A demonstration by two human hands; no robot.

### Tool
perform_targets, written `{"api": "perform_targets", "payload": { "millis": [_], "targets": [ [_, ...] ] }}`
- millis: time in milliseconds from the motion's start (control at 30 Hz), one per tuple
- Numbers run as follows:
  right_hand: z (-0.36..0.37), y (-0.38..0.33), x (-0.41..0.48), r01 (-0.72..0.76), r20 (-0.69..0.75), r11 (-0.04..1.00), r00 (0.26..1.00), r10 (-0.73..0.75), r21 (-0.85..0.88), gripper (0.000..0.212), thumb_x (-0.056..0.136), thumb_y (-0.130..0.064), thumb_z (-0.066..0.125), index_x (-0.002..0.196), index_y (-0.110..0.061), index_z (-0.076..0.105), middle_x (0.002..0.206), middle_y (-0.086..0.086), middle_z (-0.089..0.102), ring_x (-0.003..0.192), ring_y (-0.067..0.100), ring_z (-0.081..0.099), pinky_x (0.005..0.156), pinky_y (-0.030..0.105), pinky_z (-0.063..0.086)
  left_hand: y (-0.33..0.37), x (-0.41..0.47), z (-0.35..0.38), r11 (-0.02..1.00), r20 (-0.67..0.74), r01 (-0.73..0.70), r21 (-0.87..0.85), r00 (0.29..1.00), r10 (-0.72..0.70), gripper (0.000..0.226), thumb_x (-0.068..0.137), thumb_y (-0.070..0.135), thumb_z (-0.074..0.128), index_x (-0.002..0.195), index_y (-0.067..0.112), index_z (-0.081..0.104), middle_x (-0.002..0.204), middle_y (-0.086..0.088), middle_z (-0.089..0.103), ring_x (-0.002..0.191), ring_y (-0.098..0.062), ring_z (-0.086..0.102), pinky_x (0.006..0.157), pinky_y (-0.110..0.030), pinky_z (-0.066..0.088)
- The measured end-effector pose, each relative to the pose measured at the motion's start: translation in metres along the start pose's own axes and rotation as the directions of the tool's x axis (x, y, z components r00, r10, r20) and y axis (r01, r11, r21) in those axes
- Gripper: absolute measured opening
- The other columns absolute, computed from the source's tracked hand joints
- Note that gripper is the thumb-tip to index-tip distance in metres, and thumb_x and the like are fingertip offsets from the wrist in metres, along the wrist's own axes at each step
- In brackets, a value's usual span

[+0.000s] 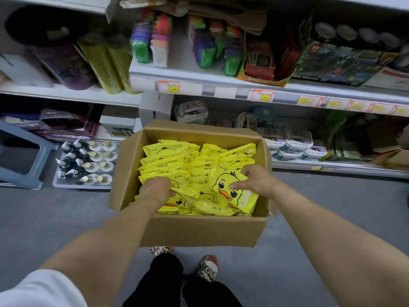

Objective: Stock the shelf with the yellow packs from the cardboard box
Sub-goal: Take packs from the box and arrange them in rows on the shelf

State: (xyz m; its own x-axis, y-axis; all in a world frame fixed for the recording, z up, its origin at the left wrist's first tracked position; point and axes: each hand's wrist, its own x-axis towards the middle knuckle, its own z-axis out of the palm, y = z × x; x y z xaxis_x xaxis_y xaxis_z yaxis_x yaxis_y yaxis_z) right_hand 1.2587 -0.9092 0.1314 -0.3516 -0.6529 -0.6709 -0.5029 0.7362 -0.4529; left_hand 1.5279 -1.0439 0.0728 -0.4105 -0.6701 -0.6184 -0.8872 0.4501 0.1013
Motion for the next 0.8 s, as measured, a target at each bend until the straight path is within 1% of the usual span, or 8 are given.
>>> {"api": "perform_targets", "payload": {
  "millis": [100,167,300,367,467,533,667,800],
  "targets": [
    [-0.025,-0.004,-0.006,0.037,-0.082,0.999,0.996,-0.035,0.02,0.07,0.072,-0.049,0.083,0.124,-0.011,0.056,0.112,0.001,0.057,0.103,0.02,0.053,0.08,0.028,0.041,-0.003,-0.005,-0.026,0.996,-0.021,-0.04,-0.08,0.999,0.038,0.04,0.095,0.046,0.055,0.115,0.012,0.061,0.115,-0.007,0.064,0.104,-0.027,0.059,0.081,-0.037,0.05],
    [-0.044,-0.008,-0.009,0.079,-0.135,0.996,0.988,-0.073,0.04,0.062,0.069,-0.051,0.084,0.109,-0.01,0.061,0.1,0.001,0.06,0.095,0.022,0.058,0.072,0.029,0.041,0.0,-0.01,-0.046,0.986,-0.063,-0.061,-0.155,0.997,0.052,0.047,0.097,0.049,0.05,0.124,0.011,0.057,0.123,-0.009,0.061,0.113,-0.028,0.056,0.089,-0.038,0.049],
    [-0.084,-0.018,-0.023,0.145,-0.193,0.985,0.973,-0.125,0.094,0.04,0.068,-0.046,0.087,0.079,-0.016,0.064,0.081,0.0,0.069,0.076,0.018,0.062,0.059,0.027,0.041,0.021,-0.021,-0.088,0.946,-0.132,-0.074,-0.315,0.991,0.033,0.054,0.098,0.051,0.046,0.119,0.003,0.059,0.119,-0.014,0.063,0.11,-0.03,0.057,0.089,-0.038,0.047],
    [-0.101,-0.023,-0.03,0.17,-0.215,0.978,0.966,-0.141,0.123,0.045,0.064,-0.051,0.088,0.08,-0.017,0.064,0.084,0.004,0.07,0.077,0.02,0.064,0.06,0.029,0.042,0.032,-0.026,-0.108,0.882,-0.149,-0.088,-0.464,0.989,0.02,0.058,0.092,0.056,0.054,0.114,0.003,0.064,0.114,-0.011,0.067,0.105,-0.028,0.06,0.09,-0.037,0.048],
    [-0.12,-0.029,-0.036,0.209,-0.24,0.968,0.955,-0.173,0.135,0.06,0.056,-0.058,0.088,0.089,-0.013,0.067,0.093,0.01,0.072,0.084,0.024,0.067,0.066,0.032,0.046,0.049,-0.041,-0.138,0.684,-0.125,-0.089,-0.724,0.992,-0.003,0.049,0.079,0.054,0.073,0.109,0.015,0.068,0.104,-0.002,0.071,0.096,-0.022,0.066,0.086,-0.035,0.053],
    [-0.131,-0.032,-0.039,0.225,-0.252,0.964,0.95,-0.185,0.143,0.066,0.052,-0.059,0.089,0.092,-0.012,0.067,0.093,0.009,0.073,0.087,0.028,0.07,0.069,0.034,0.05,0.06,-0.051,-0.157,0.625,-0.099,-0.068,-0.778,0.995,-0.016,0.048,0.071,0.046,0.083,0.106,0.016,0.069,0.098,-0.003,0.073,0.09,-0.021,0.068,0.079,-0.032,0.055],
    [-0.154,-0.043,-0.056,0.309,-0.258,0.941,0.929,-0.267,0.139,0.049,0.06,-0.041,0.092,0.092,-0.014,0.067,0.087,0.003,0.076,0.083,0.025,0.073,0.081,0.044,0.059,0.064,-0.054,-0.188,0.645,-0.127,-0.067,-0.761,0.991,-0.047,0.08,0.036,0.056,0.091,0.103,0.018,0.07,0.093,-0.002,0.075,0.086,-0.023,0.072,0.085,-0.044,0.057],
    [-0.175,-0.056,-0.069,0.353,-0.32,0.934,0.893,-0.318,0.058,0.043,0.063,-0.036,0.091,0.088,-0.019,0.06,0.089,0.002,0.074,0.081,0.021,0.072,0.079,0.045,0.059,0.074,-0.076,-0.223,0.681,-0.209,-0.104,-0.725,0.975,-0.074,0.045,0.065,0.034,0.09,0.1,0.012,0.071,0.096,-0.006,0.074,0.089,-0.024,0.071,0.089,-0.042,0.056]
  ]
}}
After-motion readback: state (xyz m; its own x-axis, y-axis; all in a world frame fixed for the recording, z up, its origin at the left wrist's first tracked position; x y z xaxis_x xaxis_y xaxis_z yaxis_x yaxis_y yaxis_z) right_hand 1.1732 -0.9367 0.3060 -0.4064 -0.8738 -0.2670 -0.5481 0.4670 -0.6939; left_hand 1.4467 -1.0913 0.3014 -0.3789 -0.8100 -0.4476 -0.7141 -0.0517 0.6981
